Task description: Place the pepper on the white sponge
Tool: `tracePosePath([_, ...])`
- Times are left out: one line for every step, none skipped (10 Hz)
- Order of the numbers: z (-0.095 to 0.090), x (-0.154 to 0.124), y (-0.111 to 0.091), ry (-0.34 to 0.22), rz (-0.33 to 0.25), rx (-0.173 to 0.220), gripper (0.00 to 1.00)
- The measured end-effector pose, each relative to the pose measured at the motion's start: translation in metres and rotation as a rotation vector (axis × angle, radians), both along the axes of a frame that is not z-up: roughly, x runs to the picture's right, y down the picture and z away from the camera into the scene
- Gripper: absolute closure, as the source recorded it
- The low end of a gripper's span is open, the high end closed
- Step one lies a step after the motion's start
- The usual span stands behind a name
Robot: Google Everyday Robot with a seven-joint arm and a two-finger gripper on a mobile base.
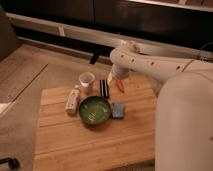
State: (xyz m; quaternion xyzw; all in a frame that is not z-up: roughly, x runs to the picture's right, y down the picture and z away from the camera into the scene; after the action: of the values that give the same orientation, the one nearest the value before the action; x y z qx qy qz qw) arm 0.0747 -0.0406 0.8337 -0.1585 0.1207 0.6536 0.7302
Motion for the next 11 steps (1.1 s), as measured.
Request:
tracePosePath([0.006, 0.004, -0.004, 0.019, 0.007, 0.014, 0.35])
tracePosePath([0.013, 0.016, -0.005, 0.044, 0.016, 0.017, 0.35])
tracePosePath([0.026, 0.033, -0.007, 0.065, 0.035, 0.024, 0.35])
tracePosePath([0.036, 0.044, -0.009, 0.069, 0.038, 0.031, 0.35])
tracePosePath([0.049, 0.051, -0.012, 0.054, 0.034, 0.042, 0.35])
tracePosePath([0.066, 0.053, -0.016, 0.011, 0.025, 0.055, 0.35])
tracePosePath([0.076, 0.056, -0.018, -0.013, 0.018, 0.06, 0.35])
tracePosePath([0.085, 0.058, -0.02, -0.037, 0.011, 0.061, 0.35])
tracePosePath([0.096, 0.063, -0.021, -0.056, 0.003, 0.051, 0.35])
tracePosePath([0.105, 0.071, -0.019, -0.062, 0.004, 0.03, 0.35])
tracePosePath([0.11, 0.076, -0.017, -0.067, 0.004, 0.015, 0.35])
